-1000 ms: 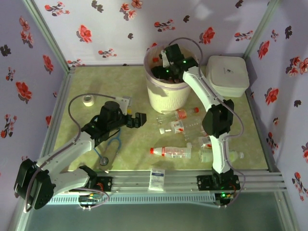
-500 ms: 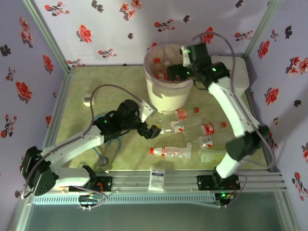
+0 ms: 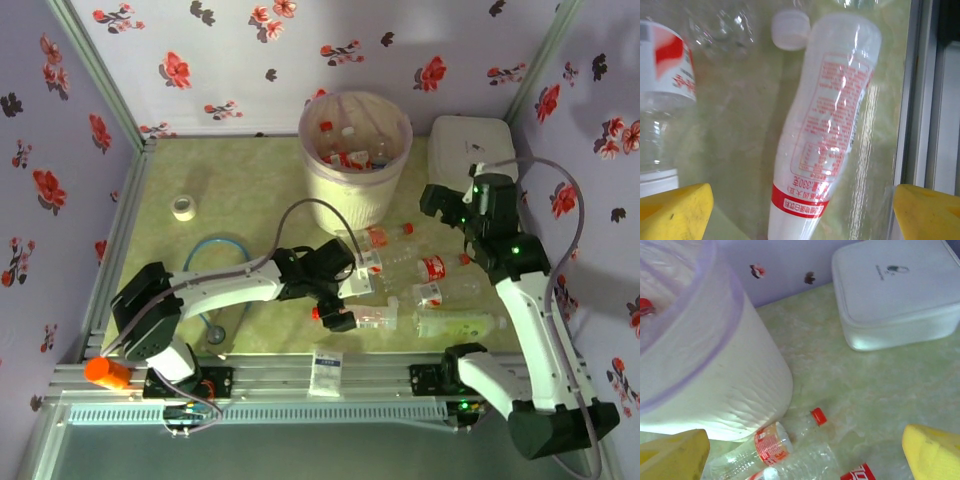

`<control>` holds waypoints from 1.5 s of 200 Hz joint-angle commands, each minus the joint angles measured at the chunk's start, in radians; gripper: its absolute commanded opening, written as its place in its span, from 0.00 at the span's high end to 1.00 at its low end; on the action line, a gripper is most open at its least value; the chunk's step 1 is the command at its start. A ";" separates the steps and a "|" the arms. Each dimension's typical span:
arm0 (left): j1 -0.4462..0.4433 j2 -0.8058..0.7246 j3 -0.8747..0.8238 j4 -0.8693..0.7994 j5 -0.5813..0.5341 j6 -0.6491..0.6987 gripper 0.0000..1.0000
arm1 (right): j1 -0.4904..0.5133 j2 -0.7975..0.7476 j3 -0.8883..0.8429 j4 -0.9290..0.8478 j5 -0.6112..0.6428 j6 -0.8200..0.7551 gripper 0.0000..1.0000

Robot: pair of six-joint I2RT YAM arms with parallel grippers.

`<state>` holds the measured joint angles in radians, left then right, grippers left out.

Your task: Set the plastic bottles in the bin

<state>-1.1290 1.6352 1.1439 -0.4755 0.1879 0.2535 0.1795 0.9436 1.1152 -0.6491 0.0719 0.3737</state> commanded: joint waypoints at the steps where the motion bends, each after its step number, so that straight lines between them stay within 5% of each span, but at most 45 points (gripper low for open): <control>1: -0.016 0.034 0.039 -0.055 0.023 0.071 0.08 | -0.016 -0.032 -0.052 0.013 0.007 0.064 0.01; 71: -0.028 0.156 0.036 -0.024 0.001 0.120 0.10 | -0.023 -0.002 -0.080 0.061 -0.024 0.098 0.01; 152: -0.029 0.186 0.045 -0.028 -0.026 0.123 0.37 | -0.037 -0.013 -0.101 0.063 -0.020 0.100 0.01; 248: -0.022 0.102 0.054 -0.089 -0.074 0.100 0.47 | -0.045 -0.012 -0.084 0.071 -0.041 0.102 0.01; 300: 0.170 -0.170 -0.118 0.096 0.040 -0.066 0.54 | -0.043 -0.038 -0.127 0.243 -0.384 0.057 0.02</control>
<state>-1.0573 1.6005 1.0908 -0.4778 0.1566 0.2977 0.1417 0.9401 1.0210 -0.5415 -0.0837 0.4511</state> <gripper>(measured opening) 0.490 0.988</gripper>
